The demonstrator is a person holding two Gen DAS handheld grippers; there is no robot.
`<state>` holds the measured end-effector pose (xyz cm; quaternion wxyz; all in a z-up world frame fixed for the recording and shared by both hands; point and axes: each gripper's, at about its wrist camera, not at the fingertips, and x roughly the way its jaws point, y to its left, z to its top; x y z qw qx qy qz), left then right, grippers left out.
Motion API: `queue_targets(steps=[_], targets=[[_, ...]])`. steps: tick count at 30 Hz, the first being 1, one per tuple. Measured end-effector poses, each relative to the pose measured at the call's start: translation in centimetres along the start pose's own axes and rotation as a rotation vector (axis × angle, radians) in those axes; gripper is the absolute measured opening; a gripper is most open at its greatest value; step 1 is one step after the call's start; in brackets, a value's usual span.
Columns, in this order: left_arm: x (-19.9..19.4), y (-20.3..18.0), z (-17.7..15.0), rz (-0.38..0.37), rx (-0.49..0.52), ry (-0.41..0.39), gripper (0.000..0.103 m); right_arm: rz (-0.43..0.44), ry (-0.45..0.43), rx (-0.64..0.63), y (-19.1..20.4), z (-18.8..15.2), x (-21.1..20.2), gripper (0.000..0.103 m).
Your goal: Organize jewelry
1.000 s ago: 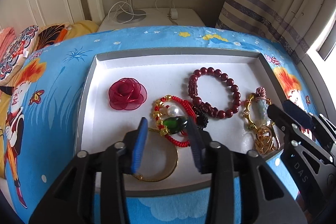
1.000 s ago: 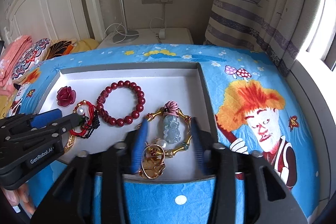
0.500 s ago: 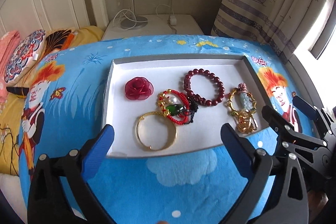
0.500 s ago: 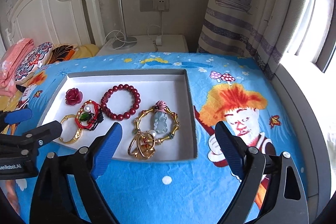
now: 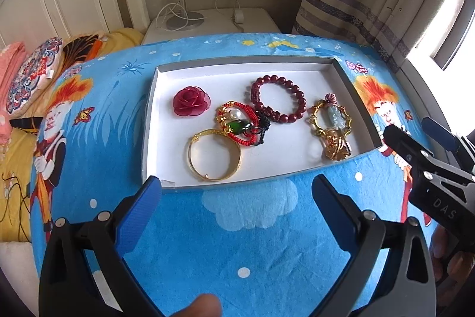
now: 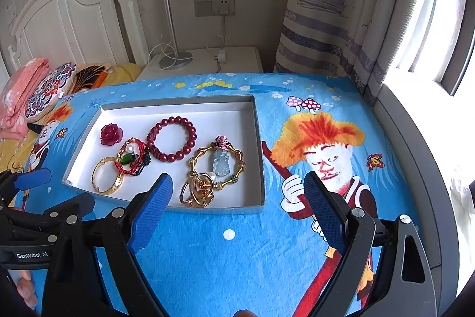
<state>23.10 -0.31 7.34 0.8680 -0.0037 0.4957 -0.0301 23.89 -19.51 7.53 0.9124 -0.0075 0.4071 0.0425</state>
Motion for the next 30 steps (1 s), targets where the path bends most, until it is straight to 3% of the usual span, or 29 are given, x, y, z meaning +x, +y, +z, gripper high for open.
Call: queue_targets(steps=[4,12,24,30], targets=[[0.1,0.0,0.2,-0.023,-0.009,0.005,0.098,0.005,0.009,0.005,0.1,0.0,0.2,0.084],[0.4,0.5,0.4,0.009,-0.021,-0.001,0.098,0.003,0.023,0.005,0.1,0.0,0.6,0.084],[0.4,0.3,0.6,0.118,-0.033,-0.021,0.098,-0.002,0.035,0.002,0.2,-0.1,0.9,0.084],[0.4,1.0,0.9,0.132,-0.079,-0.026,0.098,0.003,0.054,0.009,0.0,-0.1,1.0,0.084]])
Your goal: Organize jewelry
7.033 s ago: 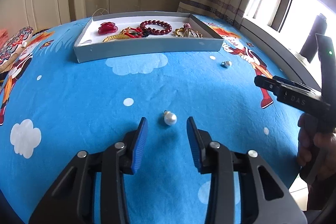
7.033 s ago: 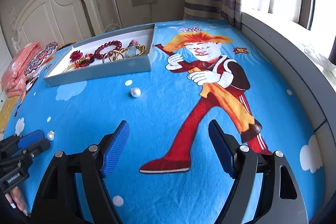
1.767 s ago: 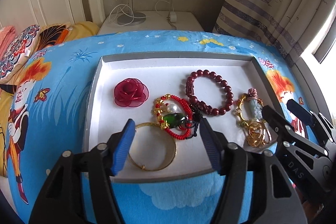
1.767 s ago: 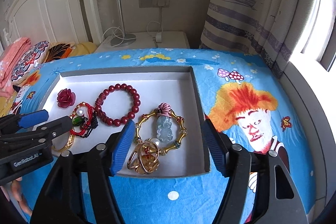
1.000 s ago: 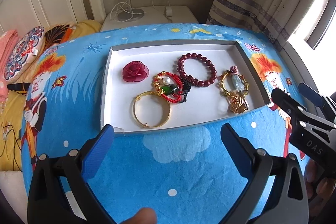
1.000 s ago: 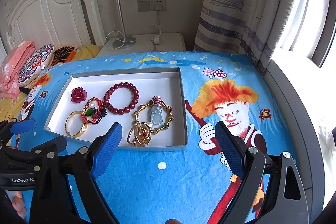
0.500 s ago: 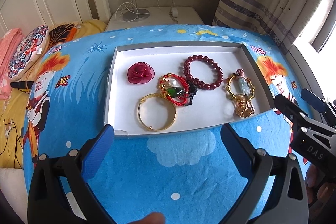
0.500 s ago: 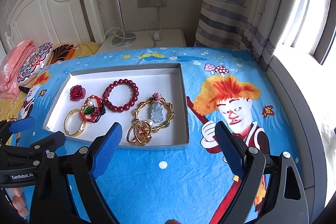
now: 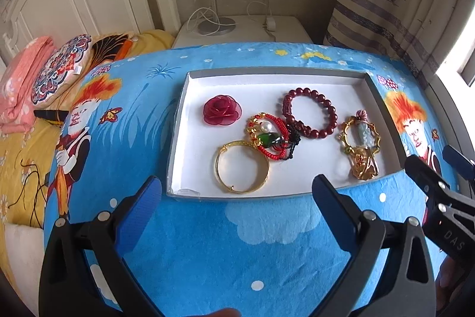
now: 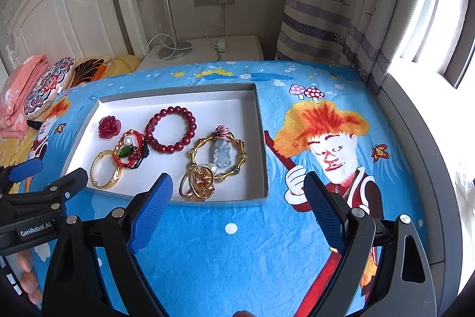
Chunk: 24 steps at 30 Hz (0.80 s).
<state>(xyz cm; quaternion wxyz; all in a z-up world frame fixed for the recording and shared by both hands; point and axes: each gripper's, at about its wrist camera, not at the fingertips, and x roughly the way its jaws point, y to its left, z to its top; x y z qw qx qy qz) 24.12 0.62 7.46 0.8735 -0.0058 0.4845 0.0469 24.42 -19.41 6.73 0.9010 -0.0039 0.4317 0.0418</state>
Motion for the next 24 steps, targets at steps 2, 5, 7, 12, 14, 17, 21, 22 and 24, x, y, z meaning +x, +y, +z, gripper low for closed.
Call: queue_targets(steps=[2,5,7,12,14,17,21,22,24], targets=[[0.08,0.05,0.0,0.001,-0.007,0.001,0.098,0.001,0.005,0.001,-0.07,-0.02,0.09,0.084],[0.16,0.26,0.01,0.004,-0.011,0.003,0.098,-0.001,0.008,0.001,-0.11,-0.04,0.27,0.084],[0.21,0.31,-0.05,0.004,-0.012,0.004,0.098,-0.002,0.01,0.003,-0.16,-0.08,0.36,0.084],[0.26,0.2,-0.14,0.001,-0.01,0.005,0.098,-0.001,0.01,0.0,-0.05,-0.11,0.46,0.084],[0.26,0.16,-0.15,0.001,-0.01,0.005,0.098,0.0,0.011,0.002,-0.04,-0.12,0.46,0.084],[0.28,0.15,-0.15,0.001,-0.01,0.005,0.098,-0.001,0.011,0.002,-0.01,-0.14,0.49,0.084],[0.28,0.11,-0.21,0.001,-0.01,0.005,0.098,0.0,0.012,0.002,-0.02,-0.12,0.48,0.084],[0.29,0.1,-0.22,0.0,-0.01,0.006,0.098,0.0,0.013,0.003,-0.01,-0.14,0.51,0.084],[0.36,0.03,-0.3,0.0,-0.01,0.007,0.098,0.0,0.012,0.002,-0.02,-0.15,0.51,0.084]])
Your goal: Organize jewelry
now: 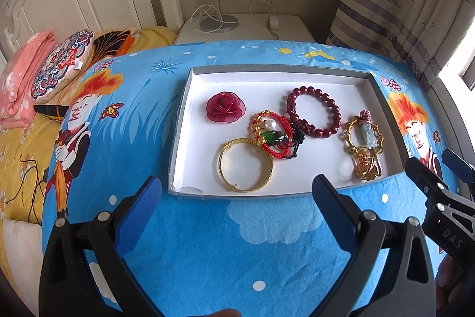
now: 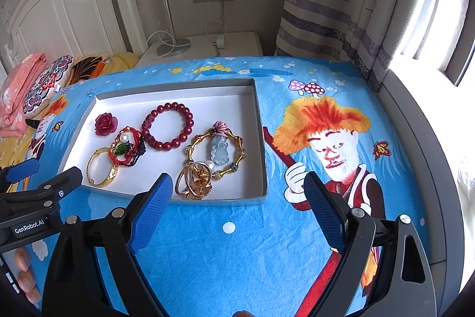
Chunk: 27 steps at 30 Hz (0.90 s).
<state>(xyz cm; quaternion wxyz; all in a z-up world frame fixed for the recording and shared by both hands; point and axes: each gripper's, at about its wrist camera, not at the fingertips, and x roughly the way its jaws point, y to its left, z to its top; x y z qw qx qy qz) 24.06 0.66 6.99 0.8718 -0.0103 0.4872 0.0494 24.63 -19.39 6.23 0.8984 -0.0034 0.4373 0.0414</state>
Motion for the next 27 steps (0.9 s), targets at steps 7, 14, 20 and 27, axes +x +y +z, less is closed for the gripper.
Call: queue_targets(steps=[7,14,20,27], targets=[[0.1,0.01,-0.06,-0.003,0.0,0.003,0.098,0.001,0.001,0.001,-0.04,-0.05,0.12,0.084],[0.1,-0.07,-0.05,-0.007,0.004,0.002,0.098,0.001,0.001,0.001,-0.09,-0.08,0.17,0.084],[-0.28,-0.37,-0.17,-0.04,0.019,-0.029,0.098,0.002,0.002,0.0,-0.15,-0.2,0.26,0.084],[0.02,-0.66,-0.08,-0.065,0.035,-0.021,0.098,0.003,0.003,-0.002,-0.21,-0.22,0.36,0.084]])
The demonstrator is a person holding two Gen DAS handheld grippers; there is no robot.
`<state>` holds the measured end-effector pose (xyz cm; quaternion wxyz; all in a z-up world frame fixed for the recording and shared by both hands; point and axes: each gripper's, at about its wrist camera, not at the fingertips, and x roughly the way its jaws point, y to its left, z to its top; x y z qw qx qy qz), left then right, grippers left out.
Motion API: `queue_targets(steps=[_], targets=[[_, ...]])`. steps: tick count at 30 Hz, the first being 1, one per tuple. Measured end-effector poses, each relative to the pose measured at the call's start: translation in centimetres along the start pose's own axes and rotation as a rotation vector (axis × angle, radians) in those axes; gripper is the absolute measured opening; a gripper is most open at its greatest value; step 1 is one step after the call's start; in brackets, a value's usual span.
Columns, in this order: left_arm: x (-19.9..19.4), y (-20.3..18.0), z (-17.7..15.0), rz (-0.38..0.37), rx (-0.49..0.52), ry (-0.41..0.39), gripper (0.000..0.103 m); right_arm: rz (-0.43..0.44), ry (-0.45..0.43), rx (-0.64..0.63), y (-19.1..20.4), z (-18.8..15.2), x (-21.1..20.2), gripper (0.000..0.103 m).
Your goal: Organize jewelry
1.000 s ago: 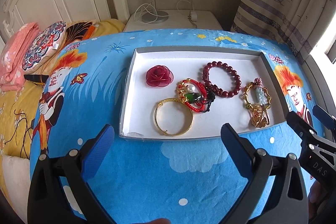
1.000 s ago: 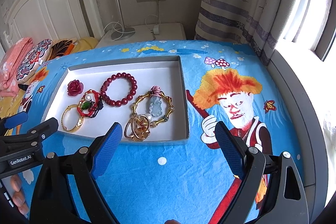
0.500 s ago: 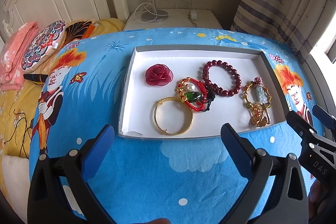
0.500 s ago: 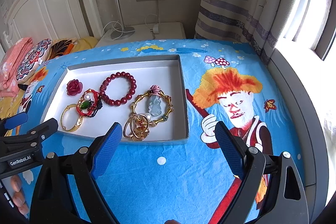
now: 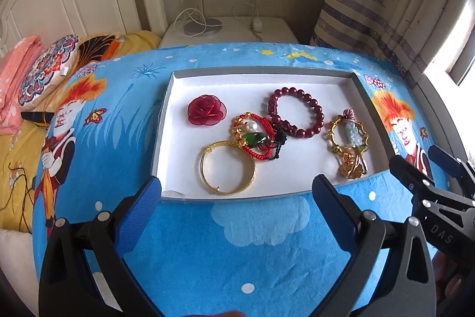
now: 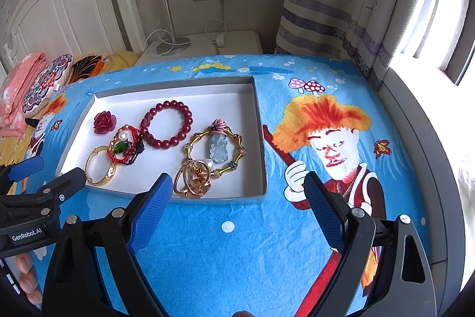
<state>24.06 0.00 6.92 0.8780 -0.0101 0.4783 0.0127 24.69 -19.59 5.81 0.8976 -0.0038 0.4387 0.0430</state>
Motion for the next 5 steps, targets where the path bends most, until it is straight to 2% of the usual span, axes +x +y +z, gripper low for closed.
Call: queue_targets(steps=[5], targets=[[-0.3,2.1,-0.3,-0.034,-0.023,-0.015,0.098,0.017,-0.01,0.028,-2.2,-0.1,-0.1,0.084]])
